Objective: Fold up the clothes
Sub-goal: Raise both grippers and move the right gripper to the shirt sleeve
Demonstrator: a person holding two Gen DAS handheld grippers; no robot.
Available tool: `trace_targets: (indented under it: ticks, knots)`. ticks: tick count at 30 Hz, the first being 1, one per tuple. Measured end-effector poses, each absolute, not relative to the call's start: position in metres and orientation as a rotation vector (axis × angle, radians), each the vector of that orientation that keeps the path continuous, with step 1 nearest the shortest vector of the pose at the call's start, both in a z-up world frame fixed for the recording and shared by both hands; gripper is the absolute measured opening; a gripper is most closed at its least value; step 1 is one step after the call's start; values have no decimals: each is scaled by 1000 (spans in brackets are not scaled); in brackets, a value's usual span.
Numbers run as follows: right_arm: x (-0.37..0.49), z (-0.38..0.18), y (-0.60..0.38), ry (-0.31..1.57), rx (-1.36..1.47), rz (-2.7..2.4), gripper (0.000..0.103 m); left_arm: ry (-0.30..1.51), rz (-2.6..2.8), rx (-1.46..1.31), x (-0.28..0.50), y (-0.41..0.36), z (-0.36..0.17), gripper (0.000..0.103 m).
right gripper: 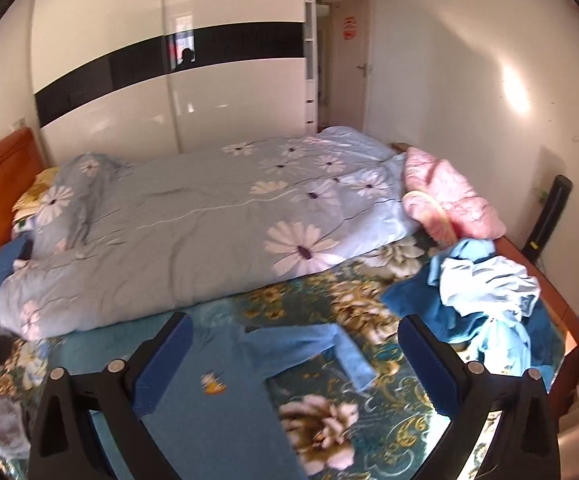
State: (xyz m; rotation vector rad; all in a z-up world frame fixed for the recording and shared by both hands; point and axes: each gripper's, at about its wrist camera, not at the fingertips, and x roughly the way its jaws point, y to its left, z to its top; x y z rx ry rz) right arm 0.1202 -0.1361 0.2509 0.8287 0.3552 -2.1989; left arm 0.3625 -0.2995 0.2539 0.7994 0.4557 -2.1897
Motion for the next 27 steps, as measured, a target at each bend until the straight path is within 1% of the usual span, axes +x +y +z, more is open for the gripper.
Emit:
trace_targets:
  ticks: [3,5,9,14,19,25,27]
  knots:
    - [86,230,-140,385,871,-2172,103,512,-2182,769,346,-299,252,103]
    - [64,208,-140,400,893,-2111,103,508,-2177,755,332,-296,249,103]
    - [25,142,-133,459,1013,-1969,103,485,-2177,706,308,-290,242,103]
    - [-9,54,-117,534,1182,-1879,103,506,-2120,810,283,-292,223,103]
    - [-30,11,-113,510,1220,-1830,103,421,-2099,947,265,-283,204,103]
    - [-51,-23,-116,486,1265,-1761,103,331,-2098,1134,242,-272,183,103]
    - [-62,-33,-118,450,1302,-1739,103,309,-2097,1180,236,-269,177,103]
